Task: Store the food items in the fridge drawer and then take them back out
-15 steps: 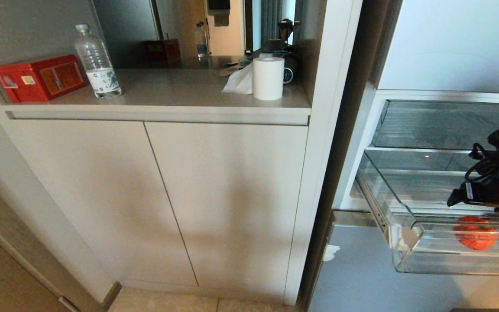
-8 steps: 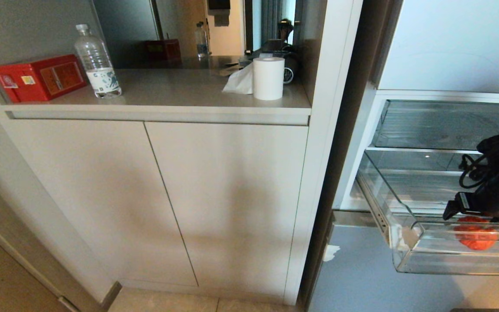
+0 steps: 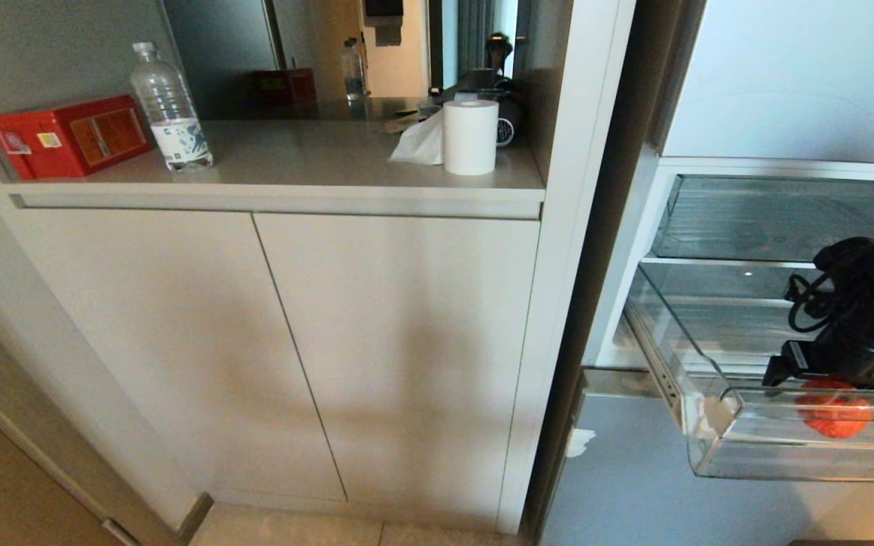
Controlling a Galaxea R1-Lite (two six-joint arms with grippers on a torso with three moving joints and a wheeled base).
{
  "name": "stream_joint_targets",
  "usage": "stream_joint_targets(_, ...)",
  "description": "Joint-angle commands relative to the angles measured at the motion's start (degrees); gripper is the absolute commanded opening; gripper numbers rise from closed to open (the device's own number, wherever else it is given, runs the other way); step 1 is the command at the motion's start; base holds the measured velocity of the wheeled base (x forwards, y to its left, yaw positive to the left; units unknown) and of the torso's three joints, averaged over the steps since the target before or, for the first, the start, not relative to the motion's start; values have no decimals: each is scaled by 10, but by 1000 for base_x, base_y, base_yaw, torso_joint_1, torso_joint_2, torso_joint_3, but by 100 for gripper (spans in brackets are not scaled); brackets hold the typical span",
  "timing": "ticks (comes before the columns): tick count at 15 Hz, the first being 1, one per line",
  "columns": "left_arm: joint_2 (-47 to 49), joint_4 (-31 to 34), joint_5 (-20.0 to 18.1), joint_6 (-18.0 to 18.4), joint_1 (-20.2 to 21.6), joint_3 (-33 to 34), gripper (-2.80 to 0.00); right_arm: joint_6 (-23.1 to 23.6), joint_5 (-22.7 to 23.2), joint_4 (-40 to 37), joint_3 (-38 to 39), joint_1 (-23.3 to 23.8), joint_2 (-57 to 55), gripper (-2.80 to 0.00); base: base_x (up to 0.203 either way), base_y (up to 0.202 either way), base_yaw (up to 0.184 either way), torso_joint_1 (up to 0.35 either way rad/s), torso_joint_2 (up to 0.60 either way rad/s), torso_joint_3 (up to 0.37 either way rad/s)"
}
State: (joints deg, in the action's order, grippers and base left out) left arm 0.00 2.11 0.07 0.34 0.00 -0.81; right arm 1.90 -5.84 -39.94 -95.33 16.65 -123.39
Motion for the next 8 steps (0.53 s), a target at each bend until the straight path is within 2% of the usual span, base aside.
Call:
stream_joint_targets(1, 1, 0, 0, 0, 0, 0, -280, 0, -1, -2, -1, 0, 0, 0, 0, 0, 0, 0, 0, 0)
stream_joint_targets(8, 1, 0, 0, 0, 0, 0, -280, 5, -20, -11, -7, 0, 4, 0, 0, 0, 0, 0, 0, 0)
